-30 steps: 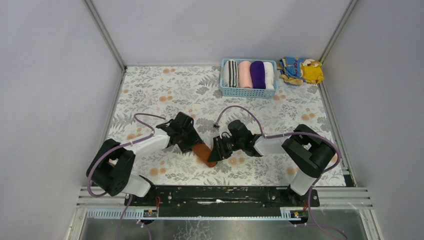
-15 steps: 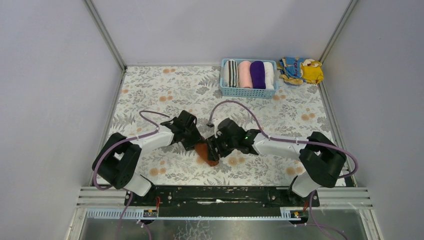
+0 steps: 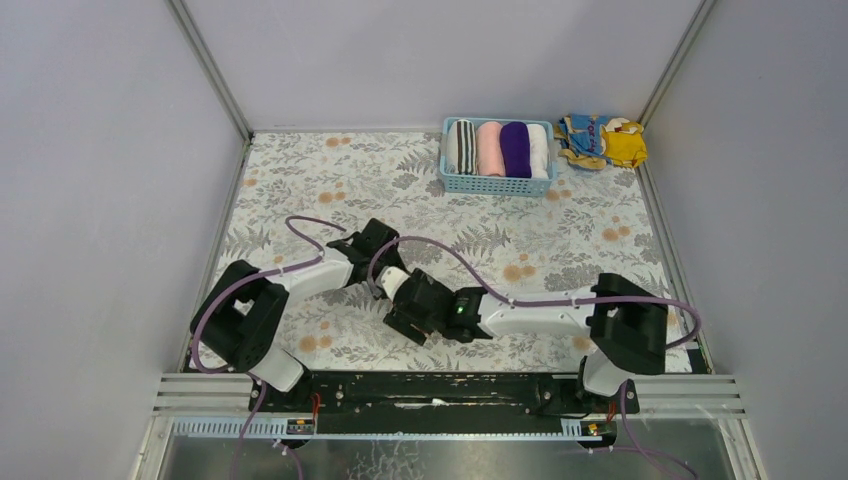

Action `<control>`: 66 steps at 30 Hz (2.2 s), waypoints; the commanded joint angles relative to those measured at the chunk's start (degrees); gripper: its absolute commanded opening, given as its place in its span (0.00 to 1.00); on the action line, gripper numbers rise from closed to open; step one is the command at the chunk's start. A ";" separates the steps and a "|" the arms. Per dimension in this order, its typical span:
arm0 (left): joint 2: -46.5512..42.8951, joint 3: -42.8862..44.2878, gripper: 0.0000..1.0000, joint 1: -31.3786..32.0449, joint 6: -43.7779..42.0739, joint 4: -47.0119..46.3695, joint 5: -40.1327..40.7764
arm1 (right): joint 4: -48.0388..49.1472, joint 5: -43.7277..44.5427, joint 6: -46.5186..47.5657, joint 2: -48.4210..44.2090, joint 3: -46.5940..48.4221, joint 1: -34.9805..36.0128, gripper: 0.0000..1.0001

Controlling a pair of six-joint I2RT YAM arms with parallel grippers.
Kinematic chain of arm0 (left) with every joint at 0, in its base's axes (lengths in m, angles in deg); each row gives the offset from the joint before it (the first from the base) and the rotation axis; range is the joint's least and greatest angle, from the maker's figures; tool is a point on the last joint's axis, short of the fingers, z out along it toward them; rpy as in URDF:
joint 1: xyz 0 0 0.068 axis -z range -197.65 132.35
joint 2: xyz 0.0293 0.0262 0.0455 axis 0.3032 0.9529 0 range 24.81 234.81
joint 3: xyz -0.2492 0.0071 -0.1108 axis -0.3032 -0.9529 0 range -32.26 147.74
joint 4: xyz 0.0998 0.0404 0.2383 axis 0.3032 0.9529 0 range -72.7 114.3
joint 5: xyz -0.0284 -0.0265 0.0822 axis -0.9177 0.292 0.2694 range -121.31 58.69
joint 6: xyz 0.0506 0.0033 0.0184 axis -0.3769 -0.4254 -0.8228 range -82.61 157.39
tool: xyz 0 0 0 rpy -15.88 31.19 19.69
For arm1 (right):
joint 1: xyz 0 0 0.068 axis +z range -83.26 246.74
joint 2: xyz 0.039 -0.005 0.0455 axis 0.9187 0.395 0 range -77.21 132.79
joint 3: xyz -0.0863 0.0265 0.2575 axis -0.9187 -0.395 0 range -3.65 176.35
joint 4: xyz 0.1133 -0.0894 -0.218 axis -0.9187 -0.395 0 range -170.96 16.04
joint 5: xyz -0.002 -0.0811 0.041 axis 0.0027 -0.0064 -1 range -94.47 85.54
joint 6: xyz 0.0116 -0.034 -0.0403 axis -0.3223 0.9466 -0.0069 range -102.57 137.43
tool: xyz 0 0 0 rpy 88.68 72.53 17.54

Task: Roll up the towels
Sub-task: Pick up the towel at the center of the board, then place the towel in the bin.

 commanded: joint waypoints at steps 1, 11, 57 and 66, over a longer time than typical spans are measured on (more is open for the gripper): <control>4.21 -2.02 0.48 1.07 -1.84 4.68 2.49 | 5.55 5.21 5.88 1.99 0.93 2.89 0.85; 4.93 -1.38 0.48 1.13 -2.08 4.59 2.16 | 6.59 6.13 4.53 11.79 -1.55 3.53 0.81; -30.68 13.20 0.88 -25.32 -29.55 21.31 21.25 | -13.95 21.55 8.71 1.83 26.92 -26.71 0.01; -29.41 11.36 0.89 -26.64 -30.75 19.84 18.86 | -2.72 25.38 16.84 20.74 44.20 -37.93 0.01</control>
